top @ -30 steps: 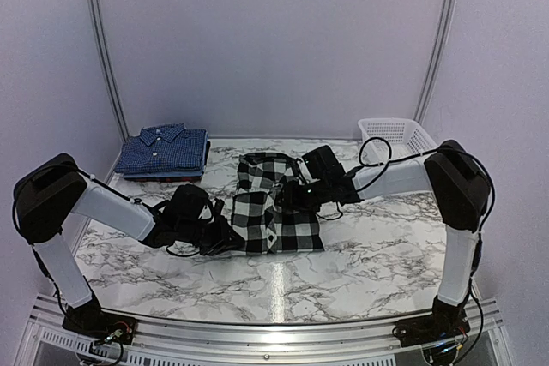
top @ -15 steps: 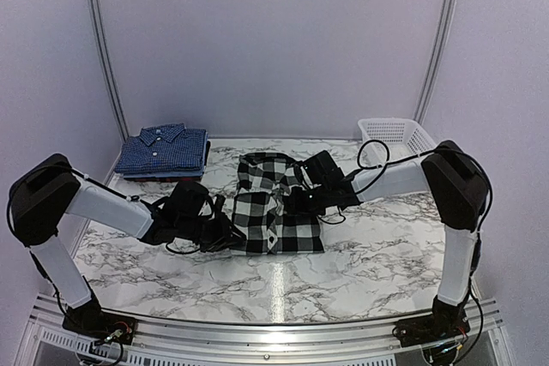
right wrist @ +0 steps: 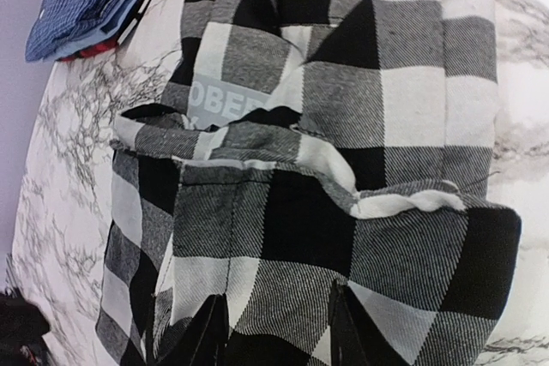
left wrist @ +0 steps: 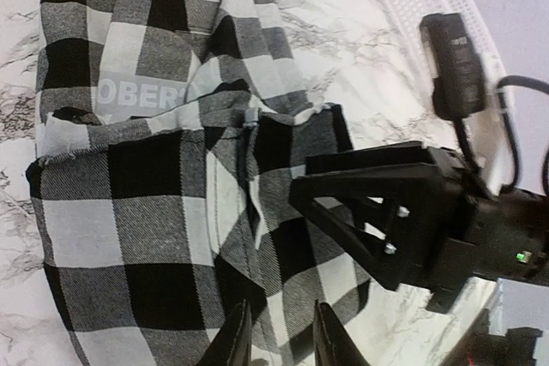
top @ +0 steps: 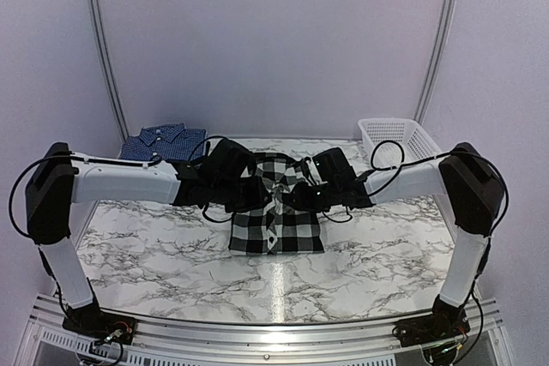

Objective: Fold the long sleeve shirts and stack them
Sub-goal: Smooth out the 2/3-rectangle-folded shirt at the center of the board.

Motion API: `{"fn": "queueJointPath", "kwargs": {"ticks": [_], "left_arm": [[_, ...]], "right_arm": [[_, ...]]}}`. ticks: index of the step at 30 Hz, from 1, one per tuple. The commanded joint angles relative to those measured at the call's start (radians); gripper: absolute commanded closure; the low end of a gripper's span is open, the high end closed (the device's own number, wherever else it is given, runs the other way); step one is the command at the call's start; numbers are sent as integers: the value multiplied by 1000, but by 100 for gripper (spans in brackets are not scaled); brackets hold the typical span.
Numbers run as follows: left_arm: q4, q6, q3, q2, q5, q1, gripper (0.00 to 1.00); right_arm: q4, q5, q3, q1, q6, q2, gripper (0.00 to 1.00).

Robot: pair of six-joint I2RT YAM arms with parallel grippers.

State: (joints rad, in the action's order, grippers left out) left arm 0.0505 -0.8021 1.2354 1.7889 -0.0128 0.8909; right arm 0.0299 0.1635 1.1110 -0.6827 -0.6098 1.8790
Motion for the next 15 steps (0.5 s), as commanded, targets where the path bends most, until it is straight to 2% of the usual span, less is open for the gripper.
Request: {"fn": "queueJointPath", "kwargs": {"ticks": [1,4,8,12,15], "left_arm": [[211,45,88,90,-151,3,74],[226,27,113,101,-185,1,74],[235,-2,113,98,-211,-8,74],[235,-8,103,89,-208,-14,74],[235,-5,98,82,-203,-18,74]], "right_arm": [[31,9,50,6,38,-33,59],[-5,-29,93,2,65,-23,50],[-75,-81,176,-16,95,10,45],[-159,-136,275,-37,105,70,45],[-228,-212,331,-47,104,116,49]]}}
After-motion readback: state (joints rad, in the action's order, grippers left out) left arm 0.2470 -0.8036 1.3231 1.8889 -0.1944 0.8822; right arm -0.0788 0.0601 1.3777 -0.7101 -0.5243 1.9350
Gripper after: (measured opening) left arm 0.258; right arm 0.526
